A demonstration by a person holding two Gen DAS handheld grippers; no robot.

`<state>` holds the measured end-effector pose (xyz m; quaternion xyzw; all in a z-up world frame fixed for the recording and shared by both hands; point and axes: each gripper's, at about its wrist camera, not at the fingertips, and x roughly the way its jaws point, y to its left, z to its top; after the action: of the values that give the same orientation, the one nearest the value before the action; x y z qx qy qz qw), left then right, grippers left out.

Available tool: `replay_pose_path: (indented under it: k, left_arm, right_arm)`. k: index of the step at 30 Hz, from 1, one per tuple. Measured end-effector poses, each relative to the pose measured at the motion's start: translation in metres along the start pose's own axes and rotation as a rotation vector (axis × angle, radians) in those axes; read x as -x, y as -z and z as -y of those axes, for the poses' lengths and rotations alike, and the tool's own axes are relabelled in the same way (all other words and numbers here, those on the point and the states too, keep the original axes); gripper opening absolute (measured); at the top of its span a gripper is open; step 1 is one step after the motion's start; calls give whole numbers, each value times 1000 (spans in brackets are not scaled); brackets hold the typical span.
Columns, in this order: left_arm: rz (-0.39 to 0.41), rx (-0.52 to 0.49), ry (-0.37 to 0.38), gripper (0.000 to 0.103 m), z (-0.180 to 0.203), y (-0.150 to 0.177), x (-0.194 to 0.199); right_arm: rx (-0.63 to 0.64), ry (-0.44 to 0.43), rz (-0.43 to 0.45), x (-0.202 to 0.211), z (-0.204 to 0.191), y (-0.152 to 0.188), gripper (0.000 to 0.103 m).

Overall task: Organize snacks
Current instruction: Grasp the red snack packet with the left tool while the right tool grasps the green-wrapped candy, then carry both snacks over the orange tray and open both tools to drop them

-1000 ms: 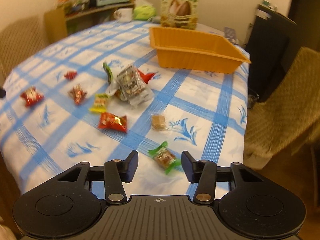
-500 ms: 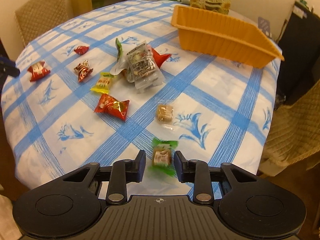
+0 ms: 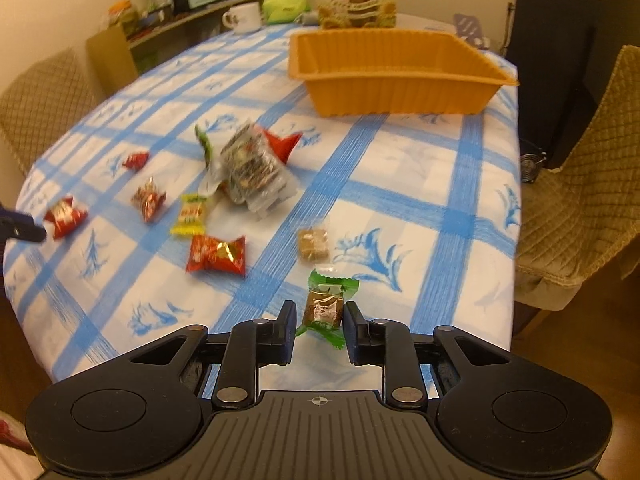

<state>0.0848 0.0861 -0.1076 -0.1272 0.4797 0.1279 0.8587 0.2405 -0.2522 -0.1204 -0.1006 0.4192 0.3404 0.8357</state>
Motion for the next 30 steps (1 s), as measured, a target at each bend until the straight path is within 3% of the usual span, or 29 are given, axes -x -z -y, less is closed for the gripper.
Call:
replay_pose_path:
  k: [7,16,24,30]
  left_arm:
    - [-22,38,22,65,-2,-9,-22]
    - [-15,6,6,64,-4,-24,-37]
    - [-17,-67,-15,26,-8,-25,-40]
    - [-5,-120,9,22,-8,-25,-28]
  right_arm:
    - [-53,35,51,18,6,-2,25]
    - [-93,76,70,32,7,7,25]
    - [-118,96,81,40,-3,16,25]
    - [-128,109,108,50,-19,19,25]
